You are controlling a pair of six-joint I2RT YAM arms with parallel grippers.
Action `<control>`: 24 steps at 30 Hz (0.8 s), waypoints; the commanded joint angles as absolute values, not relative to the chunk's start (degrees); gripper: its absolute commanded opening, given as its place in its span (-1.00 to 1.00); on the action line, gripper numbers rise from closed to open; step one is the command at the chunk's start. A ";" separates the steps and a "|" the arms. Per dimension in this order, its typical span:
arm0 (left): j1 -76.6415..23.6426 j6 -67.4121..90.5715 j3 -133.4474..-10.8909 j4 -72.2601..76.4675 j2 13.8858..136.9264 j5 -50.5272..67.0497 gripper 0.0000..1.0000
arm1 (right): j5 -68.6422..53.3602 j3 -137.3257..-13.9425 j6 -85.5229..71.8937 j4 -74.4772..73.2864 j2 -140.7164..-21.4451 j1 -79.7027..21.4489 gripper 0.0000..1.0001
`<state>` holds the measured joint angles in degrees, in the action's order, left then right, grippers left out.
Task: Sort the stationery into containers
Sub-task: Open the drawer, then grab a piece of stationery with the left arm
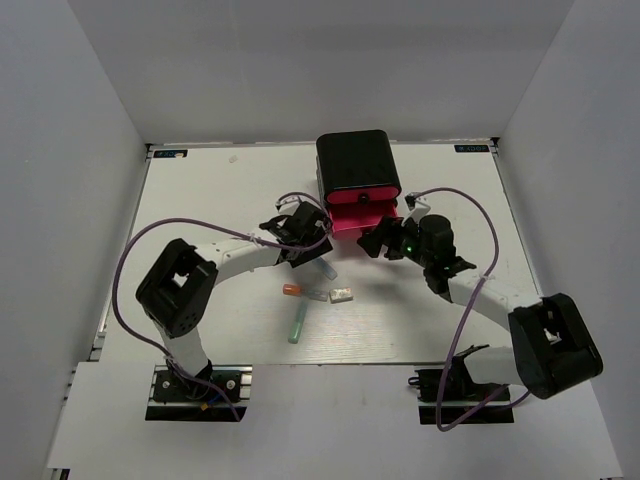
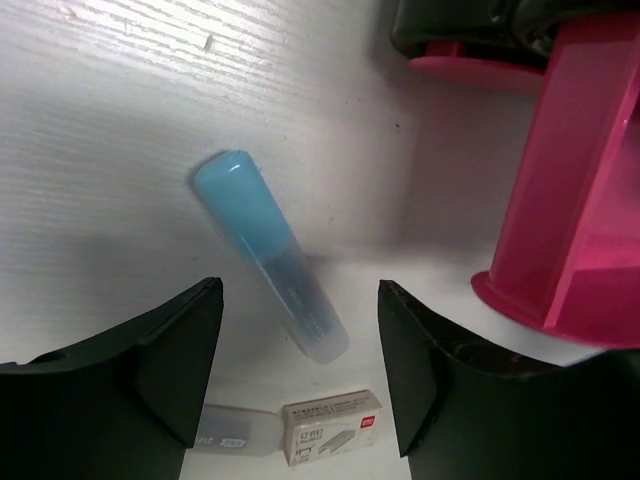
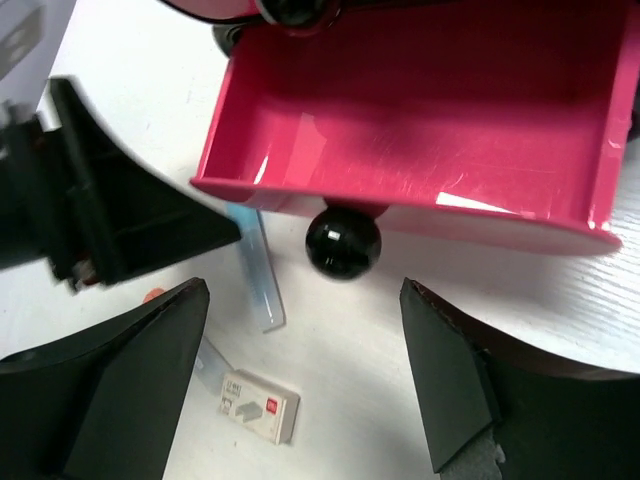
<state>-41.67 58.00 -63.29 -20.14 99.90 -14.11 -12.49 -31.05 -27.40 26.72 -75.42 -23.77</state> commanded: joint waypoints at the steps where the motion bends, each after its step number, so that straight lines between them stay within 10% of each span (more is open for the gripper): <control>1: -41.22 59.50 -67.32 -25.13 101.16 -15.12 0.46 | -13.53 -28.40 -25.14 25.59 -69.37 -23.47 0.68; 24: -41.22 60.12 -73.15 -39.46 109.70 -15.12 0.25 | -16.52 -25.48 -16.35 14.51 -51.69 -23.12 0.79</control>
<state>-41.41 60.18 -76.36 -34.35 111.94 -14.39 -14.87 -23.55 -19.64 16.88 -53.32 -23.31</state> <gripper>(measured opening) 0.631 0.896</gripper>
